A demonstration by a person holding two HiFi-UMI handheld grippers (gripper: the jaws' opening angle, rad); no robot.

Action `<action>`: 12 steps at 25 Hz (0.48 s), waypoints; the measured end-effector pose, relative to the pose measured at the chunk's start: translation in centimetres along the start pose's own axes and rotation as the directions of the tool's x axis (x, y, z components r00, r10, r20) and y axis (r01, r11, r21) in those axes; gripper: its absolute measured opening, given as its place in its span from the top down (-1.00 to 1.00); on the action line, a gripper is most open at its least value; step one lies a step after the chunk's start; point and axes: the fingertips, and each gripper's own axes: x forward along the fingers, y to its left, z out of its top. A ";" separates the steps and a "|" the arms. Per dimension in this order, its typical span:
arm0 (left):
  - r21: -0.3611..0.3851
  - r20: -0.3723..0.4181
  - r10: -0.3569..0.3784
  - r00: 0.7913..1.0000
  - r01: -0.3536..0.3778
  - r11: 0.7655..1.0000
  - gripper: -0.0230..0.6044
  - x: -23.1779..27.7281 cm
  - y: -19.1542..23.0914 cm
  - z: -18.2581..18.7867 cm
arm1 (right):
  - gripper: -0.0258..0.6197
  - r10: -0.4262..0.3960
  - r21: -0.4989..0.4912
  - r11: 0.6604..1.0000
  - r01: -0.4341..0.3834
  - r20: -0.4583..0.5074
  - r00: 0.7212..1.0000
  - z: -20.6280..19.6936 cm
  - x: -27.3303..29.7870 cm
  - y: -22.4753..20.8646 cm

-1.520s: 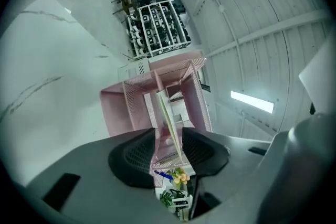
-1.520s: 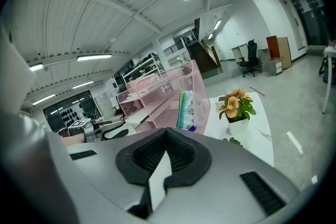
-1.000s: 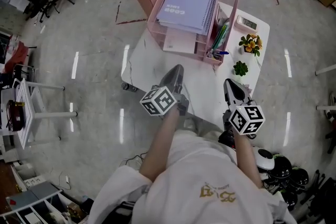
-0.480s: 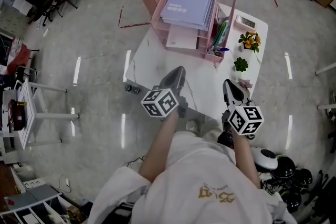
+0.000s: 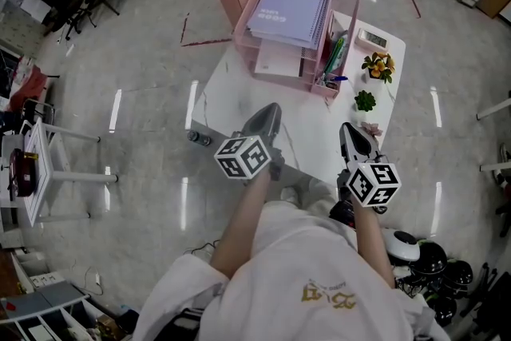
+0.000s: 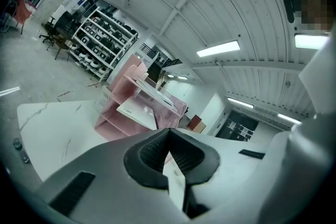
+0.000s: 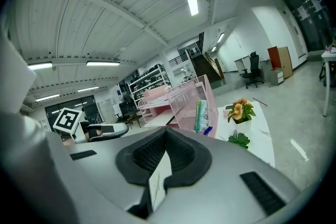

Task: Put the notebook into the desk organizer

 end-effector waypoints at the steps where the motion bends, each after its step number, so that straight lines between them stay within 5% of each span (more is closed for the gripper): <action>1: 0.000 -0.001 0.000 1.000 0.000 1.000 0.87 0.0 0.0 0.0 | 0.88 0.001 -0.002 1.000 -0.001 0.000 1.000 0.0 0.0 0.0; 12: -0.001 0.003 0.004 1.000 -0.004 1.000 0.87 -0.4 0.3 0.2 | 0.88 0.007 -0.013 1.000 -0.007 -0.010 1.000 -0.3 0.1 0.6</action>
